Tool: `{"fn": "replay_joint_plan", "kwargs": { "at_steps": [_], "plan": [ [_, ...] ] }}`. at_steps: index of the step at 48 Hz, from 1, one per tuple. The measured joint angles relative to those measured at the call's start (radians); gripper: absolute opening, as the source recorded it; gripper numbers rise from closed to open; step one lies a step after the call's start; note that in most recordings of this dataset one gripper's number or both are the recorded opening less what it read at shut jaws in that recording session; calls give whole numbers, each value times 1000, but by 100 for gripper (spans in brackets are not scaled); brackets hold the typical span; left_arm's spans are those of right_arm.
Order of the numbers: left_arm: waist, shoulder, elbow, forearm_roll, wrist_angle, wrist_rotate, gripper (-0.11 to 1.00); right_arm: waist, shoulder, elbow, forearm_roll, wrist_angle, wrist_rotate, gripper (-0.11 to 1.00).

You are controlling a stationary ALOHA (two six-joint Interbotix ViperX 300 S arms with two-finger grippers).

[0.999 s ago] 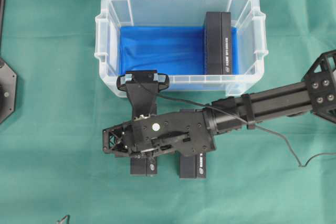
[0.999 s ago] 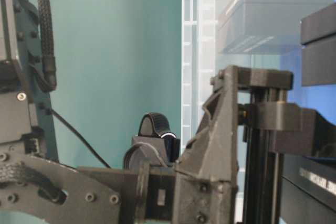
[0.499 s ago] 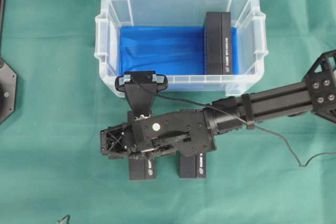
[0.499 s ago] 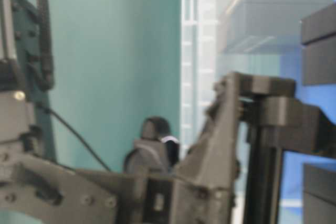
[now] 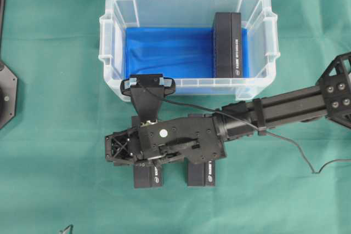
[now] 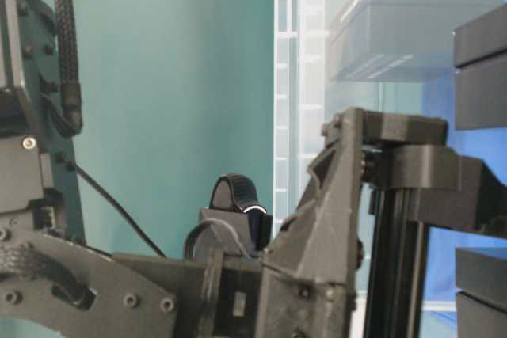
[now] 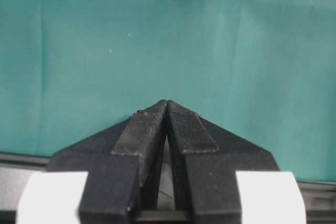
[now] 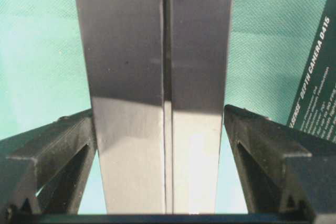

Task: Take the box out of the case with the right arm.
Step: 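Carry the box forward and lower it onto the table left of the first box, then open the right gripper and pull it away to the right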

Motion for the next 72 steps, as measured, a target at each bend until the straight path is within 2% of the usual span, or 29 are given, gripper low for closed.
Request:
{"fn": "replay_joint_plan", "kwargs": {
  "at_steps": [9, 23, 40, 49, 54, 59, 72],
  "plan": [
    [0, 0, 0, 2, 0, 0, 0, -2, -66, -38, -40, 106, 0, 89],
    [0, 0, 0, 2, 0, 0, 0, -2, -103, -179, -123, 272, -31, 89],
    [0, 0, 0, 2, 0, 0, 0, -8, -106, -198, -127, 328, -84, 89],
    [0, 2, 0, 2, 0, 0, 0, 8, -173, -195, -127, 465, -92, 89],
    [0, 2, 0, 2, 0, 0, 0, 25, -227, -155, -127, 537, -86, 89],
    [0, 2, 0, 2, 0, 0, 0, 37, -282, -86, -127, 541, -81, 89],
    [0, 11, 0, 2, -2, -2, 0, 60, -488, 227, -127, 400, -18, 89]
  ]
}}
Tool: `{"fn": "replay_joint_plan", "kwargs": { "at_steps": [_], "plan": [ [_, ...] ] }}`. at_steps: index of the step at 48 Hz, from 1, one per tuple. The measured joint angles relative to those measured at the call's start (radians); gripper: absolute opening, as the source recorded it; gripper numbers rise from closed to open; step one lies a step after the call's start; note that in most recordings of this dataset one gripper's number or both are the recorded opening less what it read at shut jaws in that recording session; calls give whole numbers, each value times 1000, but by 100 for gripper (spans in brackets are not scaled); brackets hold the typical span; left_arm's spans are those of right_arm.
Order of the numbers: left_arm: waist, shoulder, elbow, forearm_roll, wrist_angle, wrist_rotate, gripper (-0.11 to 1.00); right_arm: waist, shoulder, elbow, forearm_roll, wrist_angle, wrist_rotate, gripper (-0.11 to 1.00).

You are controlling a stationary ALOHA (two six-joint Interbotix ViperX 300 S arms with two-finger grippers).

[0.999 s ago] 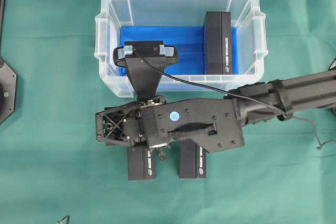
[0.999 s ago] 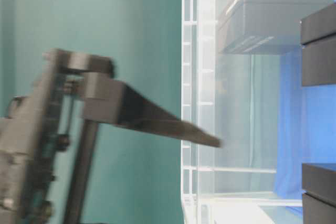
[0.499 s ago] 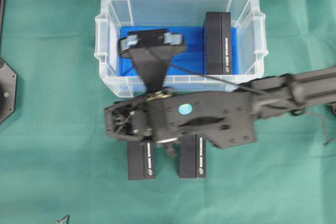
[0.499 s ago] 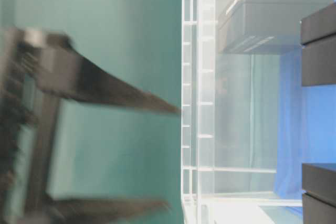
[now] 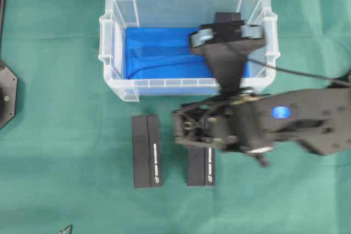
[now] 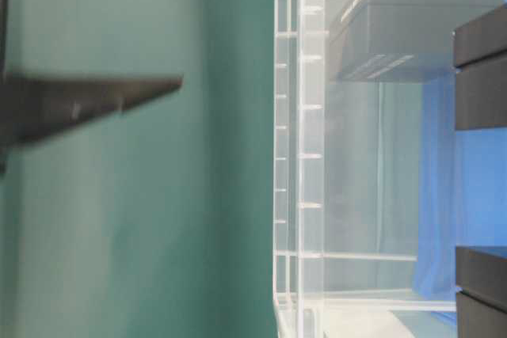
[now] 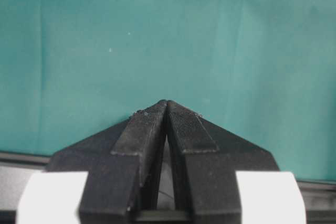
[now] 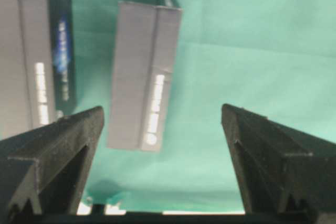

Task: Take the box out of the case with the right arm.
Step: 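Open the right gripper and pull it away to the right, then raise the right gripper and move it over the right box in the bin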

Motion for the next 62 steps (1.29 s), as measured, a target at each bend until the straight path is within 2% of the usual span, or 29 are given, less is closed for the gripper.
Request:
{"fn": "replay_joint_plan", "kwargs": {
  "at_steps": [11, 22, 30, 39, 45, 51, 57, 62],
  "plan": [
    [0, 5, 0, 0, 0, 5, 0, 64, -212, 268, 0, -44, 91, 88],
    [0, 6, 0, 0, 2, 8, 0, 121, -408, 468, 2, -46, 144, 88],
    [2, 5, 0, 0, 2, 9, 0, 138, -518, 557, 3, -46, 144, 89],
    [0, 2, 0, 0, 2, 11, 0, 138, -548, 591, 0, -46, 132, 89],
    [0, -2, 0, 0, 2, 11, 0, 124, -549, 592, -3, -46, 100, 89],
    [0, 0, 0, 0, 2, 11, 0, 71, -549, 597, -6, -48, 54, 89],
    [2, 3, 0, 0, 2, 11, 0, -6, -554, 607, -8, -54, -37, 89],
    [2, 3, 2, 0, 2, 11, 0, -106, -566, 624, -9, -78, -149, 89]
  ]
}}
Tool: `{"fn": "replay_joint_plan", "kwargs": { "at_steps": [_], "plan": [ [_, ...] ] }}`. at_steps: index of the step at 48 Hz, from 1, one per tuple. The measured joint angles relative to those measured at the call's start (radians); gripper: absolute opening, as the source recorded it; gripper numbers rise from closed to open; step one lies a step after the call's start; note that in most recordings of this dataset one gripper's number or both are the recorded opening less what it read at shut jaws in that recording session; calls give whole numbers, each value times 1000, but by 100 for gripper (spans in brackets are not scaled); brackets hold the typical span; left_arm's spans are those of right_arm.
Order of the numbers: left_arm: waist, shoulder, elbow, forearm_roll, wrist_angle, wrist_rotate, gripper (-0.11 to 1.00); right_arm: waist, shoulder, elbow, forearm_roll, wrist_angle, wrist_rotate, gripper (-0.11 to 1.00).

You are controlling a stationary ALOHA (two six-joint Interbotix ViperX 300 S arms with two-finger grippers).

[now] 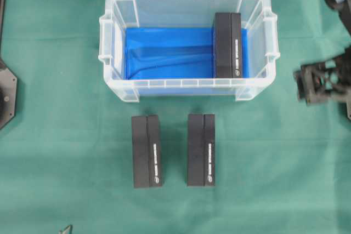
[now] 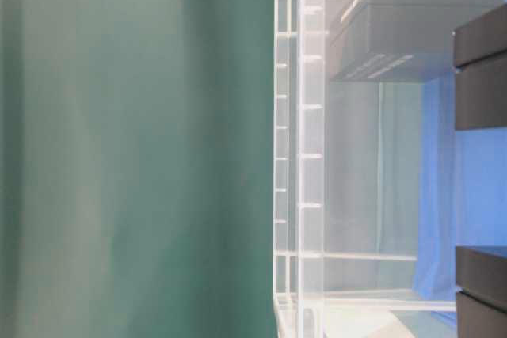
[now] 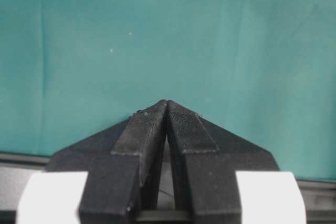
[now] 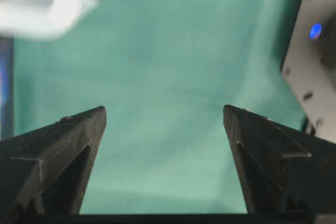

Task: Take the box out of the case with the right arm.
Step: 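Raise the right gripper and move it over the right box in the bin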

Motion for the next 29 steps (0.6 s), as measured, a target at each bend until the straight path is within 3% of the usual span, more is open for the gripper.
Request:
{"fn": "replay_joint_plan", "kwargs": {
  "at_steps": [13, 22, 29],
  "plan": [
    [-2, 2, -2, 2, 0, 0, 0, -261, -26, 25, -3, -83, -273, 89],
    [-2, 0, -2, 2, 0, -2, 0, -371, -26, 26, -3, -92, -380, 89],
    [-2, 2, -2, 2, 0, -2, 0, -408, -26, 26, -2, -92, -403, 89]
  ]
}}
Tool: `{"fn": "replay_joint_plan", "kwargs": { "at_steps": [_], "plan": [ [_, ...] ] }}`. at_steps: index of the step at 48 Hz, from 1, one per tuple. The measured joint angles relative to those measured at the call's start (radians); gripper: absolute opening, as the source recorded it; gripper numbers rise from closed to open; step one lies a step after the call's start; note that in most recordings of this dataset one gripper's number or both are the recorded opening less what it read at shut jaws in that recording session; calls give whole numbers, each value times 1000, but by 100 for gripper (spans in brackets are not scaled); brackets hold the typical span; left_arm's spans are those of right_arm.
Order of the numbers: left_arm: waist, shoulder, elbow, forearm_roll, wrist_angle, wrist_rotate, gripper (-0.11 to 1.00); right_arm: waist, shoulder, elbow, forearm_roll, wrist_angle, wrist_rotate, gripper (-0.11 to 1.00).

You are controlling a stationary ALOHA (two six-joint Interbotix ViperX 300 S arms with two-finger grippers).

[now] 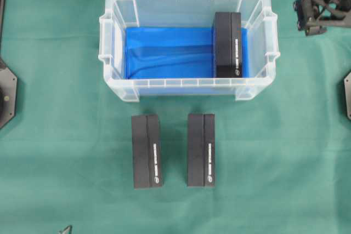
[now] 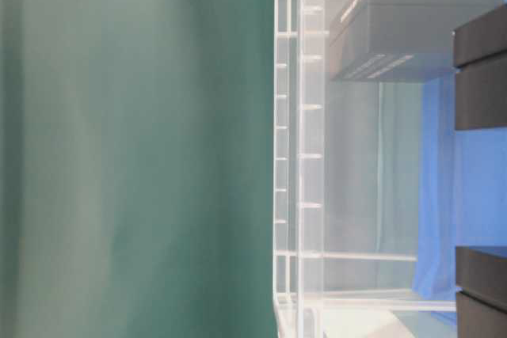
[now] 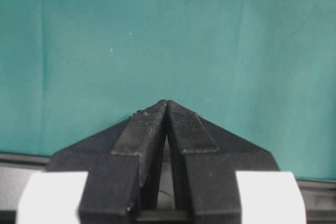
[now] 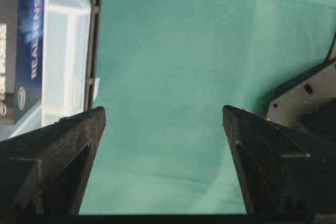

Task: Take the box out of the case with the right arm.
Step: 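Raise the right gripper and move it over the right box in the bin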

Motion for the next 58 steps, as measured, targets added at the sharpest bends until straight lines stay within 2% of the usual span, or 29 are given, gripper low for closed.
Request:
{"fn": "replay_joint_plan", "kwargs": {
  "at_steps": [27, 37, 45, 58],
  "plan": [
    [0, 0, 0, 0, 0, 0, 0, 0, 0, 5, 6, -3, 0, 89],
    [0, 2, 0, 0, 0, 0, 0, 0, 41, -15, 35, -75, 5, 88],
    [2, 2, 0, 0, 0, 0, 0, 15, 146, -94, 43, -132, 2, 88],
    [0, 0, 0, 0, 0, 0, 0, 38, 330, -281, 44, -140, -5, 89]
  ]
}}
